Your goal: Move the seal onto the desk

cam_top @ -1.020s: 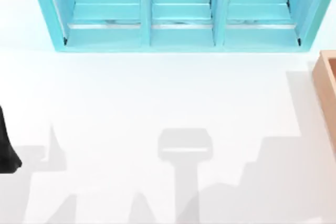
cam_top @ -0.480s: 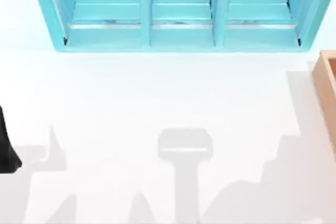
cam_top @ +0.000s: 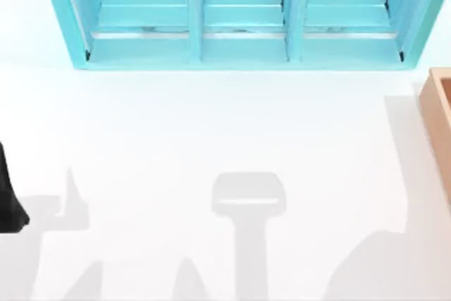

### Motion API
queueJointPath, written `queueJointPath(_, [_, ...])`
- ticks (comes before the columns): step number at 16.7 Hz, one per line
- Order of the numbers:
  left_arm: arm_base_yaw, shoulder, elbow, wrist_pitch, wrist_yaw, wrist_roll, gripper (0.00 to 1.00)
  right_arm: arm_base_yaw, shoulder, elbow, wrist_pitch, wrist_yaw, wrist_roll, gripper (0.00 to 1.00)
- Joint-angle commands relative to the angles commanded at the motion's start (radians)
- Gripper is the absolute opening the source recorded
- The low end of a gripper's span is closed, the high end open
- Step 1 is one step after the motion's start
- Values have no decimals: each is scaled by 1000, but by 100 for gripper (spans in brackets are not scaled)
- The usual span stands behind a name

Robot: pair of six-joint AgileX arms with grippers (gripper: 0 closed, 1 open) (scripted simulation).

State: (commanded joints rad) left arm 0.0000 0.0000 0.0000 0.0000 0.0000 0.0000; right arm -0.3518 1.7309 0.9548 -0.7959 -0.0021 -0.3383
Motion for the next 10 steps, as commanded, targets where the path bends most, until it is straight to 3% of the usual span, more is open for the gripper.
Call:
queueJointPath(4, [0, 0, 0, 0, 0, 0, 100, 0, 1, -1, 1, 0, 0, 100])
queueJointPath(10, [0, 0, 0, 0, 0, 0, 100, 0, 1, -1, 1, 0, 0, 55])
